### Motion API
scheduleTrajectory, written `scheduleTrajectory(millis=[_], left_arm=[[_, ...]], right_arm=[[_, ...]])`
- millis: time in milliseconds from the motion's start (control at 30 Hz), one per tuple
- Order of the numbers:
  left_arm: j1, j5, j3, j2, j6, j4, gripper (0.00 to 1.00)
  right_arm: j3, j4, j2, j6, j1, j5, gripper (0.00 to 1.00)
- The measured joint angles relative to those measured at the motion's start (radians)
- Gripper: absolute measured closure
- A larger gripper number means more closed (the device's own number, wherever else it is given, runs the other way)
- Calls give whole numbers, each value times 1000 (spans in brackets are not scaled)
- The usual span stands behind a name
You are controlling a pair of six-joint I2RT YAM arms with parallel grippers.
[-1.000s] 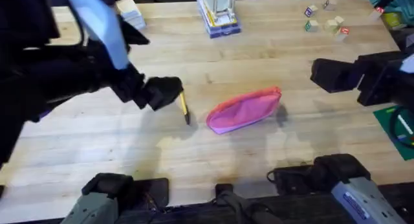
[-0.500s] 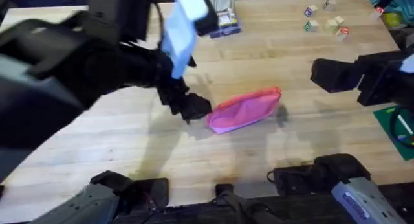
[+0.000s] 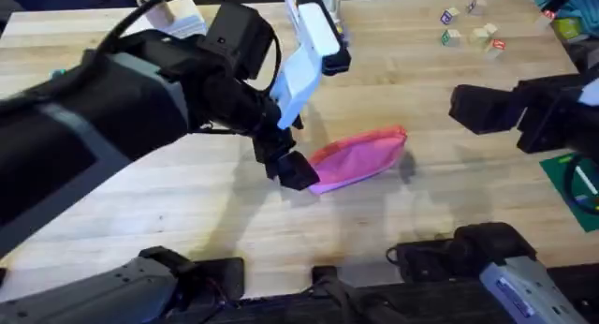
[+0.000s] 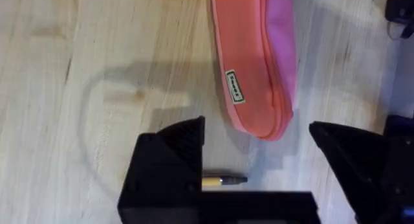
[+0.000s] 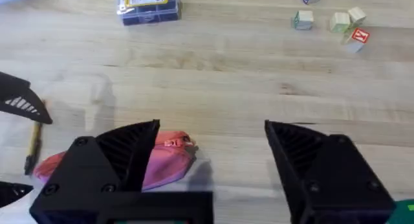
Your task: Unzip the bag, pick up the pens from the table one at a time and place them inside, then zip the bag closed.
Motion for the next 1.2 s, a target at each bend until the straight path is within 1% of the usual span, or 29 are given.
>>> scheduleTrajectory(millis=[200, 667, 833, 1200], left_arm=[[0, 16, 0, 40, 0, 0, 7], [0, 16, 0, 44, 0, 12, 7], [0, 22, 0, 95, 0, 38, 7], [-31, 23, 0, 165, 0, 54, 7]], right_arm=[[0, 0, 0, 0, 0, 0, 4], [0, 0, 0, 0, 0, 0, 4], [0, 0, 0, 0, 0, 0, 3], [0, -7, 0, 0, 0, 0, 3]])
